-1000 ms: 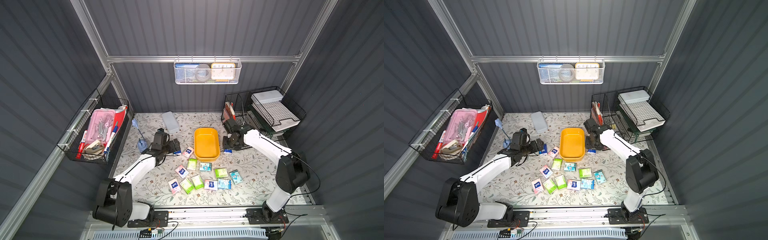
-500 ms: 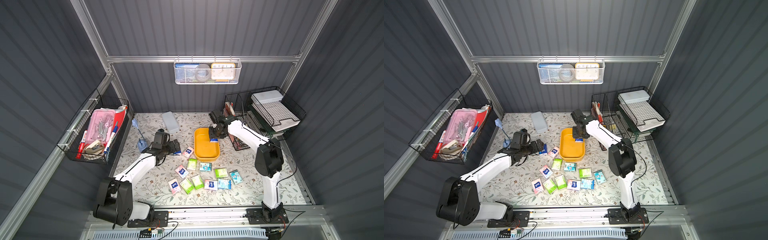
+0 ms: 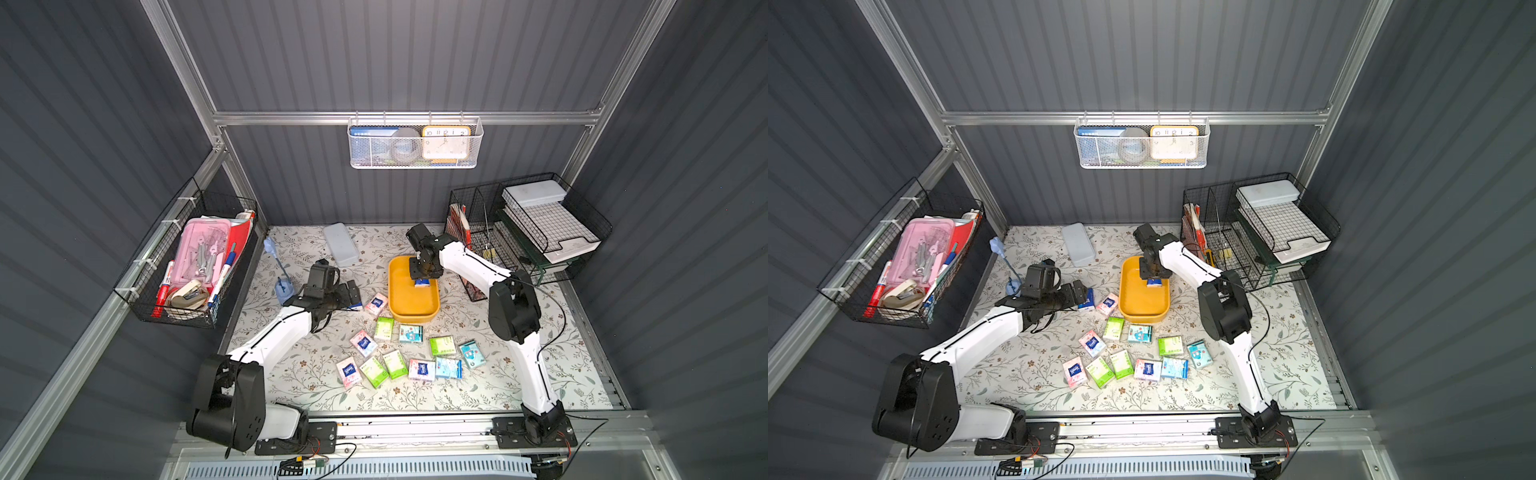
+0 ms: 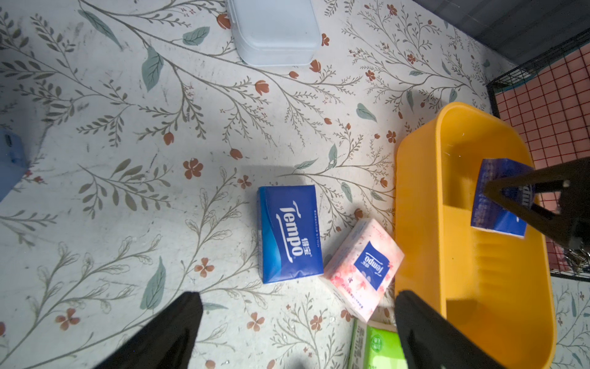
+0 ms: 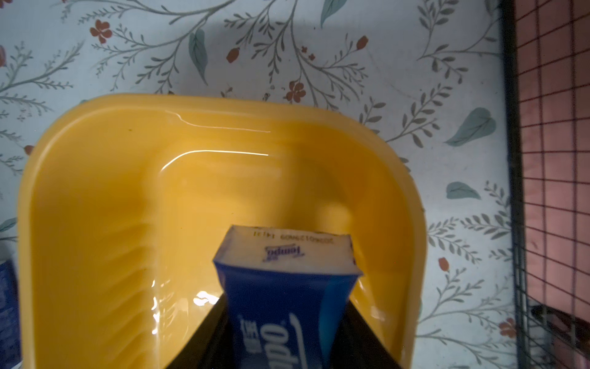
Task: Put the pocket tissues into the storage box
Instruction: Place the pocket tissues in the storage box.
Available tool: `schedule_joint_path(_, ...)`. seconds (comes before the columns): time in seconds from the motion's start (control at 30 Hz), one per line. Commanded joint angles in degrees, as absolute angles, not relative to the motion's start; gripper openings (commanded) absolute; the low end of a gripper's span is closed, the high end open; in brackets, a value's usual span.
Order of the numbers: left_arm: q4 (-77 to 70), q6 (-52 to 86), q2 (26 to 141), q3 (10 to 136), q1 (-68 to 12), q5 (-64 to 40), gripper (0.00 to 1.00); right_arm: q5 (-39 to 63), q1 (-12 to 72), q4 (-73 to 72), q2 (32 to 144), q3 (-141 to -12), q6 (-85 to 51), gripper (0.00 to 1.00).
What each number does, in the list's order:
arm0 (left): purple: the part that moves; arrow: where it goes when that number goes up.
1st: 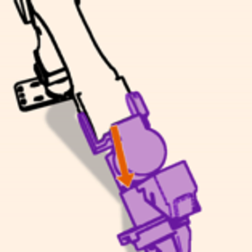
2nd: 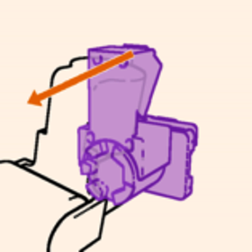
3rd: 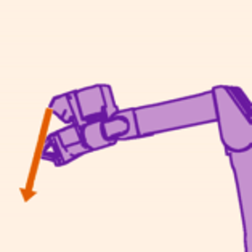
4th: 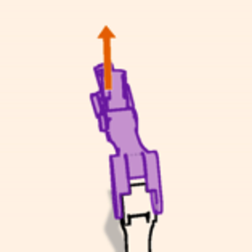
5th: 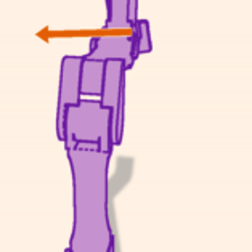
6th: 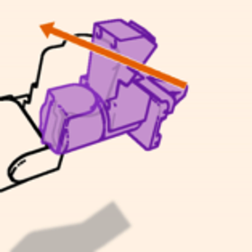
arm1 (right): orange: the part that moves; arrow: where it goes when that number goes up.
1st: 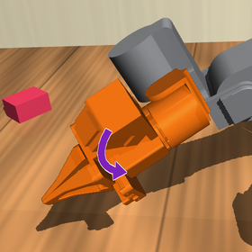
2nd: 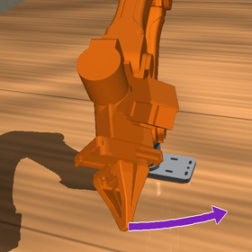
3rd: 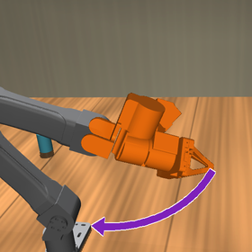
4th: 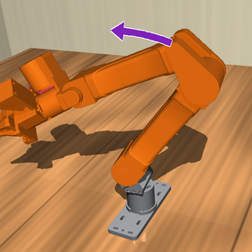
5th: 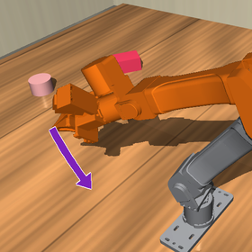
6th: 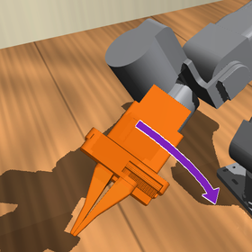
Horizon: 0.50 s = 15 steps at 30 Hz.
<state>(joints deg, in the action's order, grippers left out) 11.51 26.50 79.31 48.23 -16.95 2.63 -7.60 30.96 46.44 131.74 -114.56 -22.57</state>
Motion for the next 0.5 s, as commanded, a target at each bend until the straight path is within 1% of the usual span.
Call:
schedule_joint_path(0.0,13.5,25.8,78.8,49.7,-17.1,2.7,0.99,-11.6,31.4,45.8,133.1,-116.2,-22.1,0.48)
schedule_joint_path(0.2,14.1,25.7,77.8,49.5,-17.1,3.0,0.99,-12.3,31.2,45.8,134.8,-116.9,-22.1,0.48)
schedule_joint_path(0.27,14.1,25.7,77.6,49.4,-17.1,3.0,0.99,-12.2,31.3,45.7,135.2,-116.9,-22.3,0.51)
schedule_joint_path(0.33,14.3,25.8,77.5,49.5,-17.1,2.9,0.99,-11.9,31.3,45.4,135.4,-116.9,-22.4,0.56)
schedule_joint_path(0.47,14.8,25.8,77.2,49.5,-17.1,2.9,0.99,-11.7,31.2,45.2,135.3,-118.0,-22.5,0.60)
